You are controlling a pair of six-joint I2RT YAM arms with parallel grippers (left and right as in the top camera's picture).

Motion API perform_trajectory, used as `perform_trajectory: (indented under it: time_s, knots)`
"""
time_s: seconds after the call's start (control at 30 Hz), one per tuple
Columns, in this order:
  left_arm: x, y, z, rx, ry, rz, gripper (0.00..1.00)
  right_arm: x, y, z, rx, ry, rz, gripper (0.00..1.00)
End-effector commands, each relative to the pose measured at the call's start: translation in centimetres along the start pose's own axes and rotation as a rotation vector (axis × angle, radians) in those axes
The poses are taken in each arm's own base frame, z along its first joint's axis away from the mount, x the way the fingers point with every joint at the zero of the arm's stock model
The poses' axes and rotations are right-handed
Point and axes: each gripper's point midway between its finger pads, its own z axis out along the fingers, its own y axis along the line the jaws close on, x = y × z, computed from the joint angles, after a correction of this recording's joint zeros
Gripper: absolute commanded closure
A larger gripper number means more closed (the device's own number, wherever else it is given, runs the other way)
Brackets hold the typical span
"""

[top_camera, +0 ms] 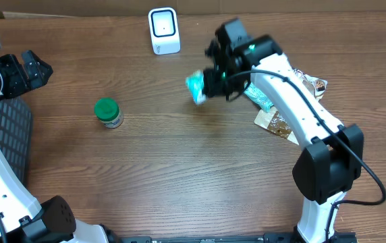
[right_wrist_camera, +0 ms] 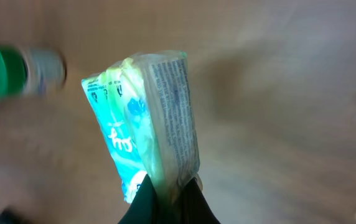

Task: Scan the item barcode
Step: 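Lift the teal pack and carry it up toward the scanner, then hold the teal pack in front of the white scanner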

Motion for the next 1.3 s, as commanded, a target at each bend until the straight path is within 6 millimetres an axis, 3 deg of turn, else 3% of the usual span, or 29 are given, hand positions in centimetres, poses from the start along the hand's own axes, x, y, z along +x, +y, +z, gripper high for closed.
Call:
perform_trajectory:
  time_s: [0.0,0.13,0.27,0.3,0.43,0.67,0.9,1.07,1.17,1.27]
  knots:
    - [-0.2,0.1,0.3,-0.004,0.003,0.016,0.0,-5.3,-1.4,-5.6,0.205,-0.243,-0.042,0.96]
    - [-0.2,0.1,0.3,-0.004,0.003,0.016,0.0,-10.4,-1.7,-10.2,0.362,-0.506,-0.048,0.96]
    - [-0.2,0.1,0.3,-0.004,0.003,0.016,0.0,-14.2,-0.3,-11.2,0.411,-0.675,-0.135,0.96]
    - [-0.2,0.1,0.3,-0.004,0.003,0.016,0.0,-15.6,0.2,-10.7,0.411,-0.721,-0.169,0.96]
    - [-0.2,0.1,0.3,-0.004,0.003,0.016,0.0,-18.4,1.1,-8.1,0.423,-0.786,-0.253,0.96]
    - [-0.2,0.1,0.3,-0.004,0.003,0.016,0.0,-21.2,1.6,-1.3,0.48,-0.842,-0.351,0.96]
    - [-0.2,0.1,0.3,-0.004,0.003,0.016,0.0,-22.1,3.9,5.7,0.626,-0.864,-0.648,0.96]
    - [-0.2,0.1,0.3,-0.004,0.003,0.016,0.01,-22.2,4.3,9.8,0.688,-0.87,-0.795,0.96]
    - [-0.2,0.1,0.3,-0.004,0.003,0.016,0.0,-22.0,3.8,11.5,0.706,-0.861,-0.828,0.96]
    - [-0.2,0.1,0.3,-0.004,0.003,0.016,0.0,-21.8,3.6,11.9,0.707,-0.845,-0.831,0.96]
